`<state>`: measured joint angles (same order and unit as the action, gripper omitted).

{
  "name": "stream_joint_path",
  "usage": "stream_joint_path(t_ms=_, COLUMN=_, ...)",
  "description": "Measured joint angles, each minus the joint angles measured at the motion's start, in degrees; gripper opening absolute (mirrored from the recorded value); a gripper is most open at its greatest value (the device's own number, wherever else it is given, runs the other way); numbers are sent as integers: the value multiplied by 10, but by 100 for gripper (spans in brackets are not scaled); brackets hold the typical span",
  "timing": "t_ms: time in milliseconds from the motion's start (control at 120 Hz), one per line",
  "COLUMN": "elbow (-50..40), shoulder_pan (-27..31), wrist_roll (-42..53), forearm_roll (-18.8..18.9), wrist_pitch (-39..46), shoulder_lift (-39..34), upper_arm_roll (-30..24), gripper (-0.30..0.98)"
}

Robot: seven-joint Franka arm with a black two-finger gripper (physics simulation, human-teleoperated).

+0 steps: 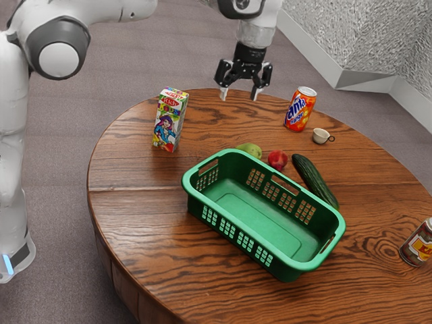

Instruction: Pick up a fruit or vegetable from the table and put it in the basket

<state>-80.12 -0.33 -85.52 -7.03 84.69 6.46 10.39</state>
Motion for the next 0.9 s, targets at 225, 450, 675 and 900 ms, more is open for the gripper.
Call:
stream_joint_path(t_ms=225, elbow=58, shoulder_pan=111, wrist_roll=-133, forearm_roll=-45, wrist_pitch=40, shoulder_lift=119, upper_arm_roll=-15, gripper=69)
stream_joint_path(t_ms=450, elbow=62, shoulder_pan=126, wrist_roll=-222, forearm_roll=-59, wrist_pitch=127, shoulder_lift=160, upper_arm_roll=-38, gripper=69)
stream_joint_path(t_ms=675, elbow=56, shoulder_pan=119, wrist_roll=-287, forearm_roll=-74, wrist_pitch=210, shoulder_lift=198, upper_arm_roll=-55, gripper=69)
stream_joint_path(t_ms=900, elbow=46, shoulder_pan=124, wrist_roll=-349, forearm_roll=-85, wrist_pitch=242, shoulder_lift=193, upper_arm_roll=-50, gripper=69)
